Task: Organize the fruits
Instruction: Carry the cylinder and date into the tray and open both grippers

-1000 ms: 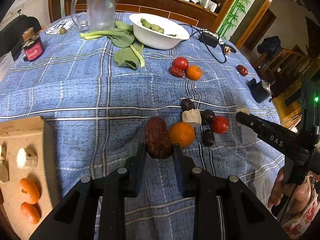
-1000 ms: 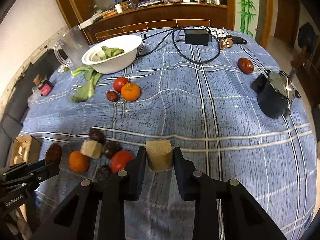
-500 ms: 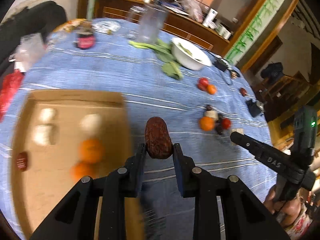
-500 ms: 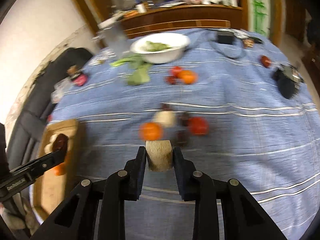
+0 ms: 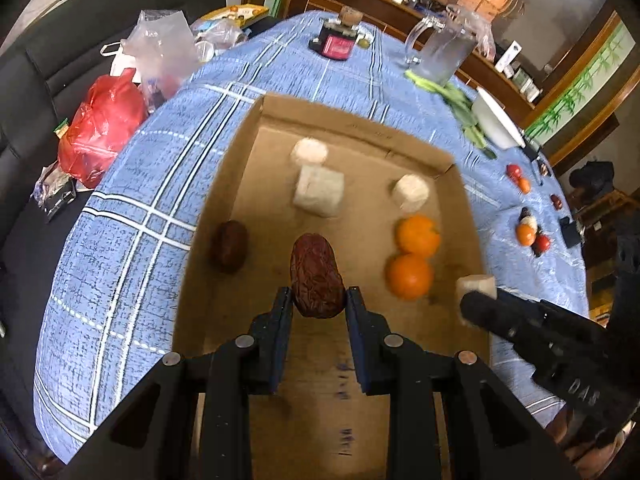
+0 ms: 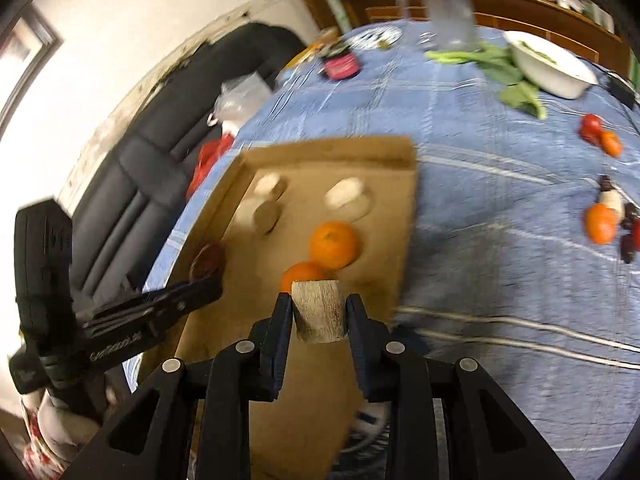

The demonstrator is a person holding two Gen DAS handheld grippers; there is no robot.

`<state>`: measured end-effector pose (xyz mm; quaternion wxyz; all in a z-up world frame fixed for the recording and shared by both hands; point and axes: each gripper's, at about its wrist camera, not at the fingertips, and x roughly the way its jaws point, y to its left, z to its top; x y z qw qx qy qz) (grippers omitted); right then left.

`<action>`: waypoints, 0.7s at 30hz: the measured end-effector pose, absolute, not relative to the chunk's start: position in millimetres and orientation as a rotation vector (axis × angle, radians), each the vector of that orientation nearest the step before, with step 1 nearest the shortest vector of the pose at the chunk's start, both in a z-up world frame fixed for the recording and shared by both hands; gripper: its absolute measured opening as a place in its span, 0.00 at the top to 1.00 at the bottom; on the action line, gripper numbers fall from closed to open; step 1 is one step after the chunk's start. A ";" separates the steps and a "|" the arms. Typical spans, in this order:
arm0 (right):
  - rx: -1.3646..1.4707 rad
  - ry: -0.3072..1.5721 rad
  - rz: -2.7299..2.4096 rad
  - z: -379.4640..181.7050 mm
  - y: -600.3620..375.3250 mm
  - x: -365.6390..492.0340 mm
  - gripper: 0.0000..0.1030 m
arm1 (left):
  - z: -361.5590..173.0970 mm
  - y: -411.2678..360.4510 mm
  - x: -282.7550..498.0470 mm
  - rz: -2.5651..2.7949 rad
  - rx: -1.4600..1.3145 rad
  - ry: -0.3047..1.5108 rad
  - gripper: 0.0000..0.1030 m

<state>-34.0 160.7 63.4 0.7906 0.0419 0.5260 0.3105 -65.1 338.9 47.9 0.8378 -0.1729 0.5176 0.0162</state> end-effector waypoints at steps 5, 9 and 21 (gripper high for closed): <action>0.007 1.170 0.640 42.6 176.0 -40.4 0.71 | 33.6 339.5 -60.4 0.015 -0.355 1.134 0.75; -0.037 1.174 0.612 35.9 184.3 -41.8 0.71 | 31.6 339.9 -52.4 0.005 -0.365 1.133 0.75; -0.087 1.138 0.592 49.9 201.1 -42.0 0.48 | 58.4 364.6 -63.2 0.039 -0.440 1.105 0.69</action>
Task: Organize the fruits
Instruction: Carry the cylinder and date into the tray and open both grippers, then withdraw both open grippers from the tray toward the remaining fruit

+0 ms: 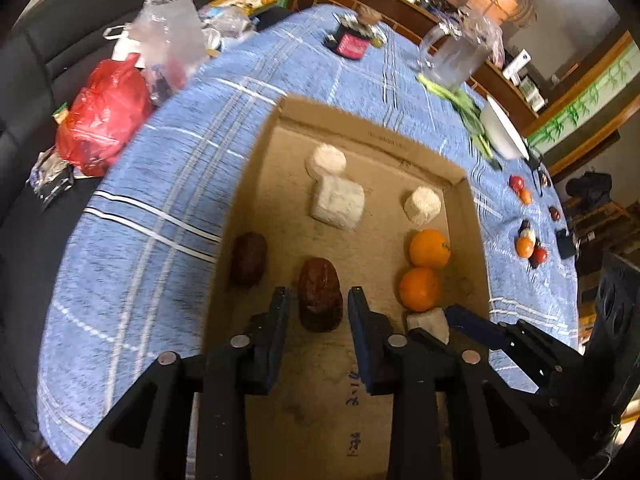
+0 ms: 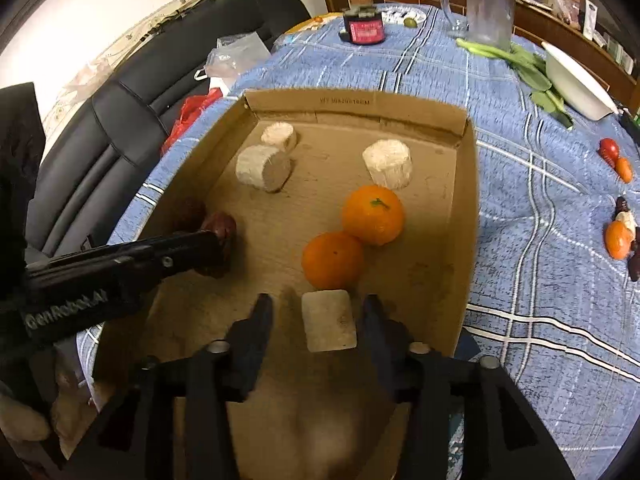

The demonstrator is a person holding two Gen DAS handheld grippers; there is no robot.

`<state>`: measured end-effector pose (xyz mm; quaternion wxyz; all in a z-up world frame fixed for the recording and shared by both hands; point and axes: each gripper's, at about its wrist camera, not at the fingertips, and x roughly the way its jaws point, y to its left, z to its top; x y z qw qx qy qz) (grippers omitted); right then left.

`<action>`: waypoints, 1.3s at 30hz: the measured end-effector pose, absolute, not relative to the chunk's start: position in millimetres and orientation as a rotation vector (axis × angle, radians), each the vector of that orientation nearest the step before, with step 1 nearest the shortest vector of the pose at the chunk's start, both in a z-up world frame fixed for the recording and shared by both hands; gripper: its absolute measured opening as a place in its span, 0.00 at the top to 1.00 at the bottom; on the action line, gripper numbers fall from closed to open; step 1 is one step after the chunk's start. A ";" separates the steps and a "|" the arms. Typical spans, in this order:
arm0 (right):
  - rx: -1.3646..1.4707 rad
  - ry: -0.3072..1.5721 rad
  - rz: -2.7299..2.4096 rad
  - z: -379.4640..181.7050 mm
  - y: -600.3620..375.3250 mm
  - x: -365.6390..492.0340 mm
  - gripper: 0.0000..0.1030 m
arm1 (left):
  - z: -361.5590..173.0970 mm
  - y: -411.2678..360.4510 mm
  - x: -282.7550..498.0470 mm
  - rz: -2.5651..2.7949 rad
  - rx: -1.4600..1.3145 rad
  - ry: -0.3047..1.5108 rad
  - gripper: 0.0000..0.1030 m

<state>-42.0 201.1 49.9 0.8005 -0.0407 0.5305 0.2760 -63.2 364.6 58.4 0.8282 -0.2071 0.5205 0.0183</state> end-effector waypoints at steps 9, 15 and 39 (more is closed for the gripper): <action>-0.006 1.044 0.500 91.7 177.2 -53.4 0.44 | 120.4 350.4 -78.2 0.140 -0.296 0.980 0.46; 0.012 1.027 0.480 100.8 169.3 -65.9 0.43 | 155.4 320.9 -82.0 0.158 -0.149 0.885 0.41; 0.188 1.037 0.404 108.6 93.1 -82.3 0.34 | 203.4 226.6 -115.2 0.213 0.114 0.830 0.41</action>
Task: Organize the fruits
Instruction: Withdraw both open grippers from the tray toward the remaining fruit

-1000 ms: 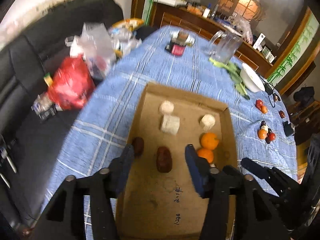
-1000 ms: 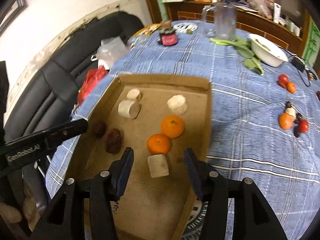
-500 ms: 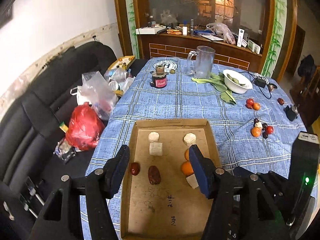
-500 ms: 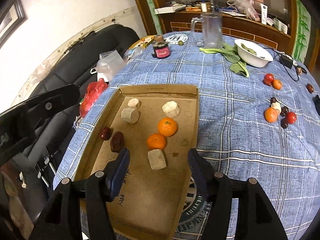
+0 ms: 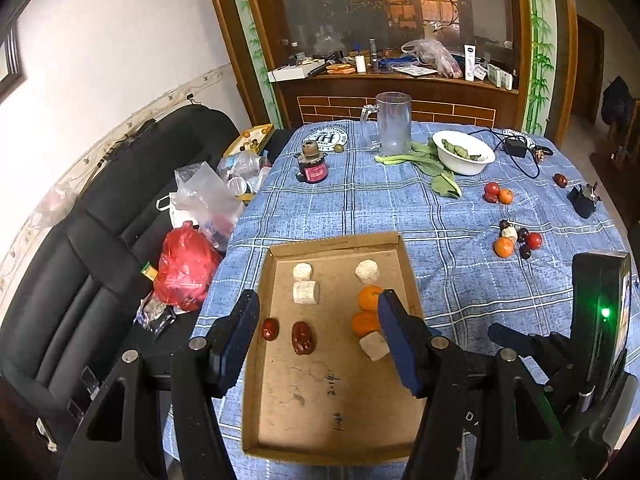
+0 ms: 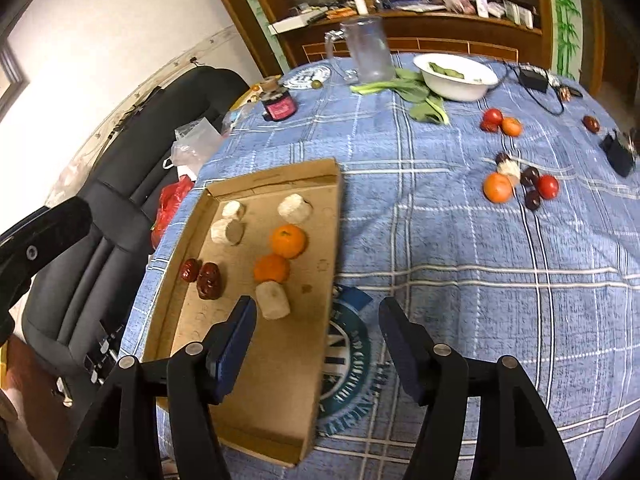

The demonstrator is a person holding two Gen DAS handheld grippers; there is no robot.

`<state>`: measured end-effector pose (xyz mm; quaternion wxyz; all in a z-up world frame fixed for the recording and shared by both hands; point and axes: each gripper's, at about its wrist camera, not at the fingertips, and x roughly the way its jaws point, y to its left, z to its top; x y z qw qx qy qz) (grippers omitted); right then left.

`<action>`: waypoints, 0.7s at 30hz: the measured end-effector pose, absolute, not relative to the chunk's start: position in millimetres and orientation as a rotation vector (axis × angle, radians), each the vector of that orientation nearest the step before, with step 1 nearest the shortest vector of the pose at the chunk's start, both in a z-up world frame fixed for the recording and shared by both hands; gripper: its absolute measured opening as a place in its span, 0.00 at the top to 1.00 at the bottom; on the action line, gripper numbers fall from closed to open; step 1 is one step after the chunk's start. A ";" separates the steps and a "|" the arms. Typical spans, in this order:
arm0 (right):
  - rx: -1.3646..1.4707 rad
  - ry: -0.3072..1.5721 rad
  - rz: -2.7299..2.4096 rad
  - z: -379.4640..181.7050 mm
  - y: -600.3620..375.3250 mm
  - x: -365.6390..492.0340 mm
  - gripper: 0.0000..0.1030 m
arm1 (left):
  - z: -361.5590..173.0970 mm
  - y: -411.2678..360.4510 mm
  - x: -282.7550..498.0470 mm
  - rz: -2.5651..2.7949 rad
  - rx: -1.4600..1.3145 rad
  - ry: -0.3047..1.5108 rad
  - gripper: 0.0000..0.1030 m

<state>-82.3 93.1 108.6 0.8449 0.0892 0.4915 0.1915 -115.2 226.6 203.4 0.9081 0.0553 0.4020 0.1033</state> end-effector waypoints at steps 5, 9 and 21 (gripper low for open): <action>0.183 1.040 0.412 108.7 76.2 -83.3 0.34 | 201.7 212.5 -115.9 0.237 0.111 0.832 0.41; 0.190 1.043 0.420 105.9 62.3 -84.6 0.34 | 198.1 196.5 -111.8 0.250 0.128 0.842 0.41; 0.242 1.100 0.378 82.5 6.1 -73.0 0.34 | 178.0 144.8 -91.4 0.213 0.174 0.890 0.41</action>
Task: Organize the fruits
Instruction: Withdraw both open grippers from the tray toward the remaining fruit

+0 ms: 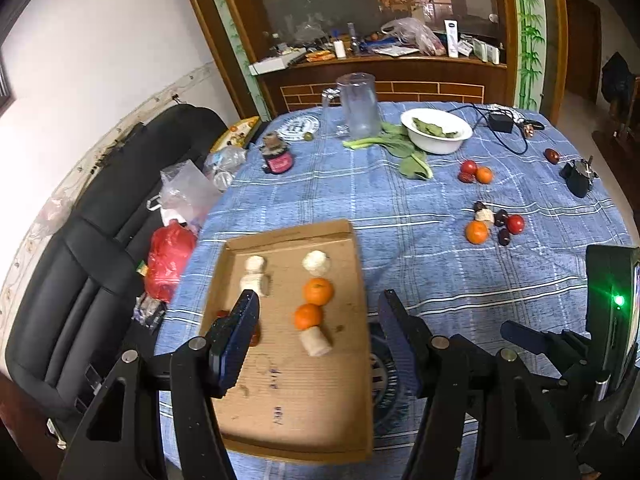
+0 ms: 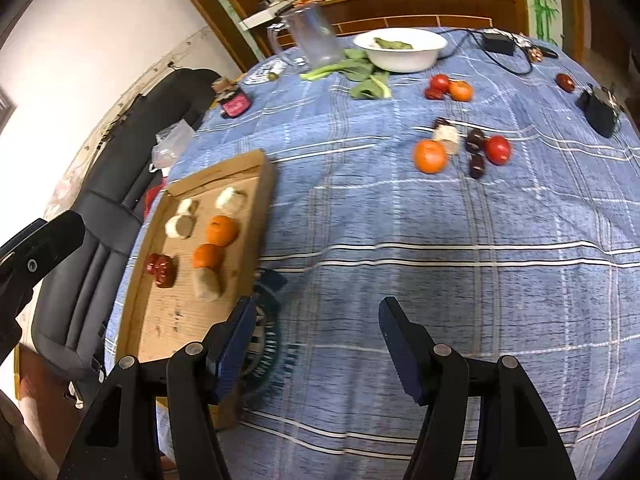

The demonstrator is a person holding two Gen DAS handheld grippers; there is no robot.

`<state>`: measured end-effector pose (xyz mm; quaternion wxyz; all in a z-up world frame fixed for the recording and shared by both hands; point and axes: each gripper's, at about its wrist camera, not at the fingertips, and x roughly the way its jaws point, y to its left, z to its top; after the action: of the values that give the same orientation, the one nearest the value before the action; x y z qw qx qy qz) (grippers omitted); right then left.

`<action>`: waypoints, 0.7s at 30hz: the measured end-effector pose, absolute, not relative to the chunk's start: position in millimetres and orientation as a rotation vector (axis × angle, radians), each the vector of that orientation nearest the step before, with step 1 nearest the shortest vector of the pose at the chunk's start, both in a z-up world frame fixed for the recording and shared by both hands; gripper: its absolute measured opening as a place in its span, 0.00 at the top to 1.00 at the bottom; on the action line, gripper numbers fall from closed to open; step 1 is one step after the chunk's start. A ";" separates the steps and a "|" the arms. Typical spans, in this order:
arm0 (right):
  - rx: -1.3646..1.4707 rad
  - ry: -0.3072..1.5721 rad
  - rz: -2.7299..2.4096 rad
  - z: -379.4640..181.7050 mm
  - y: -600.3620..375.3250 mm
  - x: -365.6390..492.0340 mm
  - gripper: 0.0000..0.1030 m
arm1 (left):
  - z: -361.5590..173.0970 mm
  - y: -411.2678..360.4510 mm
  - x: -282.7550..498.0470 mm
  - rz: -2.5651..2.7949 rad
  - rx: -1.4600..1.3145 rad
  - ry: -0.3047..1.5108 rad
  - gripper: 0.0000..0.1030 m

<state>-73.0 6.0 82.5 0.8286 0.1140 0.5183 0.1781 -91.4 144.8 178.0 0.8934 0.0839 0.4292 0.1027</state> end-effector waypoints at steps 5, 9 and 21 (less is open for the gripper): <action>0.225 1.133 0.321 68.9 -28.0 -71.0 0.34 | 154.8 127.5 -77.1 0.171 0.113 0.951 0.41; 0.219 1.175 0.261 55.1 -59.3 -67.8 0.34 | 127.8 119.5 -64.4 0.133 0.032 1.022 0.41; 0.221 1.166 0.248 44.7 -107.7 -16.3 0.34 | 90.4 119.1 -47.0 0.072 -0.130 1.107 0.41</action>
<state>-16.3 -107.7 44.7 0.8219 0.1038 0.5479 0.1165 -47.0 119.1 90.4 0.8480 -0.0617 0.5253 0.0341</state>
